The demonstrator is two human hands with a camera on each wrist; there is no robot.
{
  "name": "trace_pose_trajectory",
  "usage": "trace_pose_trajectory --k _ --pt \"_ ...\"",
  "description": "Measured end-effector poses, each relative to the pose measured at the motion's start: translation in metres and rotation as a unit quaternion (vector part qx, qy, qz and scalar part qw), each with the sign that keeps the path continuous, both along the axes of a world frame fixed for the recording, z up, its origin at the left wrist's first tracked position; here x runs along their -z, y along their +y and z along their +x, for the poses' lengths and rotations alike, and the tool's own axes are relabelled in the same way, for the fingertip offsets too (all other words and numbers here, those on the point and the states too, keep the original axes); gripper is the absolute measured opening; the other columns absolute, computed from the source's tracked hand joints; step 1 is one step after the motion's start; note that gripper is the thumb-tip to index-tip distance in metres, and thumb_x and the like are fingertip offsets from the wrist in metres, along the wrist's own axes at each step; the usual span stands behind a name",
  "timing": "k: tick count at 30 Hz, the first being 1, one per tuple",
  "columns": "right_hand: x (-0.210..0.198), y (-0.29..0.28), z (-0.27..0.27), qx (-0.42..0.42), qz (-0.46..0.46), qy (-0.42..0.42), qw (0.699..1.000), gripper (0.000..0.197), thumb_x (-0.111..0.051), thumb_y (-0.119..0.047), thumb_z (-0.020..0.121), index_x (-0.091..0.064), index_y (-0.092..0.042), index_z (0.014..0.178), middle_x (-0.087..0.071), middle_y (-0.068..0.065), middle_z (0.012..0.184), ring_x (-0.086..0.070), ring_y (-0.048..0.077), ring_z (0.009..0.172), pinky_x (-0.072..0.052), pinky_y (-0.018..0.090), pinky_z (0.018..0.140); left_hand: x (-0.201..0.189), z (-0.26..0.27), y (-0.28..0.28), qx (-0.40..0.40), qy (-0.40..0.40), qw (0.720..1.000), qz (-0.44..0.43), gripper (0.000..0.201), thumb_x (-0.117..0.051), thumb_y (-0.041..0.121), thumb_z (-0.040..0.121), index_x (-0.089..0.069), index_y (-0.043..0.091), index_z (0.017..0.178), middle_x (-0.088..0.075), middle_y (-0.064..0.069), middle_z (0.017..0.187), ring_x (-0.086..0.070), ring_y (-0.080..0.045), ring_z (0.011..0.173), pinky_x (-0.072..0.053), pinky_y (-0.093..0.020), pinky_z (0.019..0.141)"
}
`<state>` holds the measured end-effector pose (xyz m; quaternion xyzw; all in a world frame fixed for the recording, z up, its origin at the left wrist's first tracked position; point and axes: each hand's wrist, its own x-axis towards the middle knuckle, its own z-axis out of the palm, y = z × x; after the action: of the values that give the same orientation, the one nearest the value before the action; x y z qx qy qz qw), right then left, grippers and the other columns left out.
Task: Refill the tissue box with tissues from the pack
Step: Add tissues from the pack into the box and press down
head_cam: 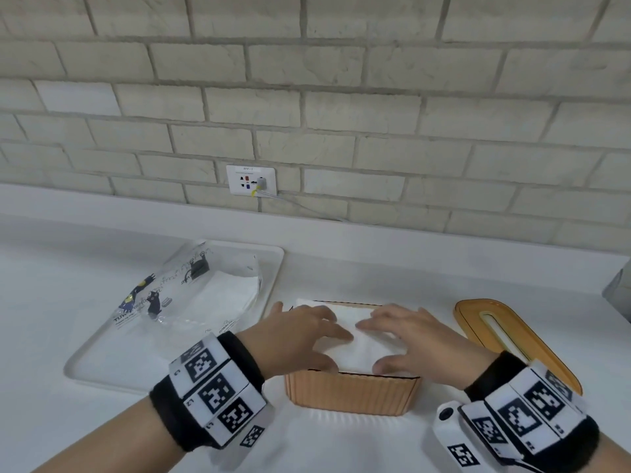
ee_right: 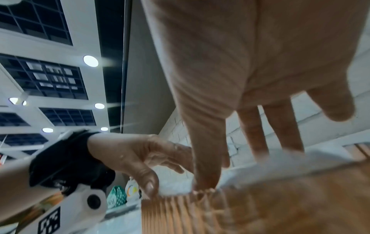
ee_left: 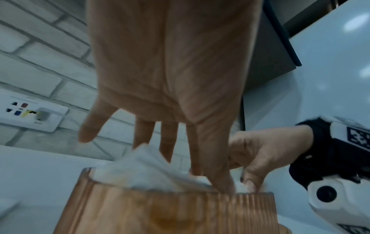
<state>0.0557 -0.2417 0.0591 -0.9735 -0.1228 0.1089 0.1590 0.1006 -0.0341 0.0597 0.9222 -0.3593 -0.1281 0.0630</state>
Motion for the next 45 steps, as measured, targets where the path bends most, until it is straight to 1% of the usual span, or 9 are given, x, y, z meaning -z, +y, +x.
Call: trace_pose_trajectory --k 6,18,22,26,32,35,39,43,45 --pt "0.005 -0.002 0.004 0.002 -0.067 0.033 0.997 0.059 -0.060 -0.045 0.085 -0.033 -0.050 0.137 -0.022 -0.011 0.153 -0.018 0.009 0.141 -0.003 0.049 0.114 0.001 0.014 0.005 -0.014 0.030 0.998 0.059 0.052 -0.061 0.038 0.088 -0.042 0.051 0.135 -0.026 0.017 0.153 -0.034 -0.007 0.137 -0.005 -0.057 0.114" --pt "0.017 0.001 0.006 0.007 -0.094 0.039 0.995 0.055 -0.056 -0.044 0.089 -0.030 -0.056 0.135 -0.023 -0.011 0.152 -0.029 0.016 0.137 -0.016 0.055 0.109 0.019 0.025 0.002 0.020 0.019 0.993 0.114 0.069 -0.065 0.035 0.087 -0.028 0.050 0.143 -0.028 0.006 0.153 -0.041 -0.017 0.131 -0.032 -0.043 0.109" --pt "0.007 -0.006 0.005 0.014 -0.037 0.032 0.999 0.048 -0.059 -0.045 0.086 -0.043 -0.051 0.130 -0.032 -0.017 0.144 -0.032 0.011 0.135 -0.019 0.051 0.112 -0.002 0.025 0.016 -0.010 0.056 0.996 -0.064 0.041 -0.064 0.030 0.089 -0.057 0.034 0.129 -0.053 0.006 0.133 -0.053 -0.012 0.114 -0.041 -0.025 0.099" --pt "0.008 -0.012 0.014 0.055 0.086 -0.105 0.989 0.028 -0.051 -0.035 0.094 -0.057 -0.037 0.121 -0.048 -0.018 0.119 -0.047 0.007 0.117 -0.037 0.036 0.102 -0.019 0.060 0.051 -0.183 -0.088 0.943 -0.263 0.019 -0.057 0.013 0.092 -0.071 0.018 0.105 -0.065 0.003 0.103 -0.057 -0.009 0.079 -0.041 -0.013 0.071" --pt "0.034 -0.004 0.035 0.188 0.181 -0.058 0.964 0.033 -0.032 -0.026 0.101 -0.050 -0.013 0.125 -0.053 -0.002 0.114 -0.049 0.013 0.104 -0.036 0.023 0.087 0.026 0.120 0.110 -0.450 -0.054 0.891 -0.026 0.031 -0.045 0.015 0.097 -0.056 -0.003 0.120 -0.061 -0.018 0.125 -0.057 -0.030 0.115 -0.042 -0.032 0.093" --pt "0.046 -0.004 0.041 0.225 0.194 -0.056 0.953 0.035 -0.027 -0.029 0.102 -0.055 -0.009 0.104 -0.056 0.002 0.090 -0.052 0.018 0.084 -0.038 0.028 0.074 0.051 0.119 0.126 -0.481 0.030 0.876 0.028 0.045 -0.061 0.036 0.090 -0.059 -0.003 0.112 -0.065 -0.016 0.112 -0.060 -0.027 0.100 -0.041 -0.029 0.079" --pt "0.056 -0.010 0.043 0.264 0.204 -0.064 0.941 0.043 -0.025 -0.031 0.101 -0.054 -0.003 0.087 -0.047 0.002 0.066 -0.045 0.015 0.063 -0.035 0.031 0.062 0.065 0.117 0.133 -0.502 0.030 0.864 0.028 0.043 -0.071 0.040 0.082 -0.047 0.009 0.066 -0.050 -0.003 0.067 -0.050 -0.023 0.082 -0.035 -0.027 0.072" --pt "0.059 -0.011 0.044 0.270 0.197 -0.071 0.940 0.043 -0.024 -0.035 0.101 -0.049 -0.009 0.078 -0.046 0.002 0.063 -0.044 0.016 0.060 -0.035 0.032 0.061 0.067 0.119 0.131 -0.482 0.026 0.875 0.038 0.038 -0.074 0.037 0.079 -0.049 0.011 0.067 -0.063 -0.007 0.085 -0.063 -0.026 0.099 -0.038 -0.027 0.073" --pt "0.061 -0.011 0.044 0.271 0.192 -0.074 0.940 0.042 -0.024 -0.037 0.101 -0.046 -0.013 0.073 -0.047 0.001 0.063 -0.045 0.016 0.060 -0.036 0.032 0.060 0.065 0.118 0.128 -0.478 0.014 0.878 0.037 0.034 -0.075 0.035 0.077 -0.059 0.008 0.091 -0.062 -0.009 0.101 -0.060 -0.027 0.106 -0.042 -0.029 0.079"
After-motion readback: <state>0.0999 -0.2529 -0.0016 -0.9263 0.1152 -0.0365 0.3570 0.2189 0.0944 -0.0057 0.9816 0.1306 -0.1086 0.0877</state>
